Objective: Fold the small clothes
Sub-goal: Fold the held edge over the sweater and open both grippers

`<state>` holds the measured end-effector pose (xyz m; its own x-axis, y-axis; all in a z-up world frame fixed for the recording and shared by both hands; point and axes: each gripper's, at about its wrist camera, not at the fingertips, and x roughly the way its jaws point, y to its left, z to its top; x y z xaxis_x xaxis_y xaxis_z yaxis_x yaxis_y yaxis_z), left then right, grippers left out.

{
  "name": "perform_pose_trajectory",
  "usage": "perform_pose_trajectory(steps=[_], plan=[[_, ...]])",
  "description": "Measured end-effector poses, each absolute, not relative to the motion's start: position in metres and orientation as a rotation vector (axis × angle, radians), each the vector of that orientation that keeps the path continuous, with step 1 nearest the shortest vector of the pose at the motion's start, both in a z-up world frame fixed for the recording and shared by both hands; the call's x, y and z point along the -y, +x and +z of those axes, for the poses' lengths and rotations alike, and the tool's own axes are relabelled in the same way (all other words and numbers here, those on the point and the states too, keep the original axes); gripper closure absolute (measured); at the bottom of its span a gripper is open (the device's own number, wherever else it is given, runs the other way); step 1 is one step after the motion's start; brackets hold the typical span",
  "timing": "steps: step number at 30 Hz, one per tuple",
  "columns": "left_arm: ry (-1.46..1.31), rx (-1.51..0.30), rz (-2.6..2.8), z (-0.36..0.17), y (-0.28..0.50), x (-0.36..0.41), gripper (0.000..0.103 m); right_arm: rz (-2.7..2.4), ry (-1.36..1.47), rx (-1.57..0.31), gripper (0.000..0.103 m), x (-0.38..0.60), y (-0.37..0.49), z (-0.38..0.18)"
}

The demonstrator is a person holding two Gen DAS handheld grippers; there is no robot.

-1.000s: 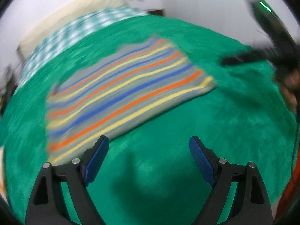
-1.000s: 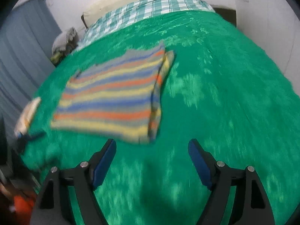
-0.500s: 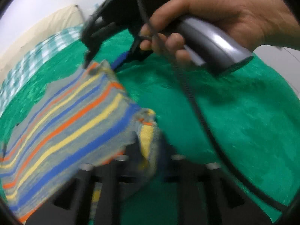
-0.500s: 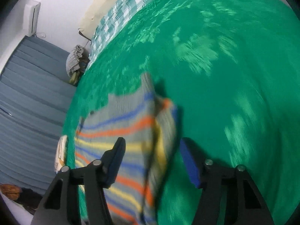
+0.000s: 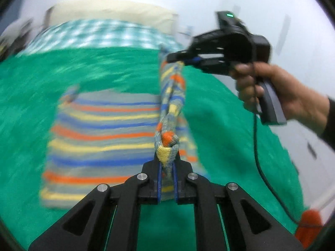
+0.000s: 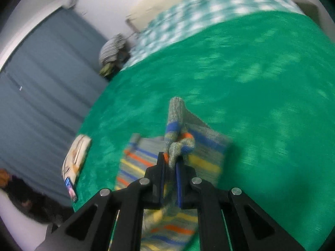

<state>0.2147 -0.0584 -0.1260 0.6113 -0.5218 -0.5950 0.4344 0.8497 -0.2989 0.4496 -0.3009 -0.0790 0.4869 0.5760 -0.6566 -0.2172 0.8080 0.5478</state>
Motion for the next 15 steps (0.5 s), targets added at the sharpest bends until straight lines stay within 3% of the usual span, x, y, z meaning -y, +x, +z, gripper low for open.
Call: perform_pose_trajectory(steps=[8, 11, 13, 14, 15], plan=[[-0.234, -0.822, -0.328, -0.16, 0.219, -0.027, 0.096, 0.577, 0.369, -0.997, 0.094, 0.159, 0.481, -0.114], [-0.221, -0.925, -0.27, -0.182, 0.229, -0.037, 0.079, 0.594, 0.37, -1.011, 0.087, 0.13, 0.485, -0.133], [-0.25, -0.943, -0.249, -0.187, 0.222, -0.054, 0.058, 0.588, 0.426, -1.014, 0.063, 0.123, 0.483, -0.146], [-0.26, -0.933, -0.23, -0.185, 0.217, -0.058, 0.042, 0.582, 0.452, -1.012, 0.058, 0.122, 0.48, -0.149], [-0.275, -0.906, -0.221, -0.18, 0.21, -0.064, 0.034, 0.584, 0.473, -0.999, 0.055, 0.124, 0.475, -0.149]])
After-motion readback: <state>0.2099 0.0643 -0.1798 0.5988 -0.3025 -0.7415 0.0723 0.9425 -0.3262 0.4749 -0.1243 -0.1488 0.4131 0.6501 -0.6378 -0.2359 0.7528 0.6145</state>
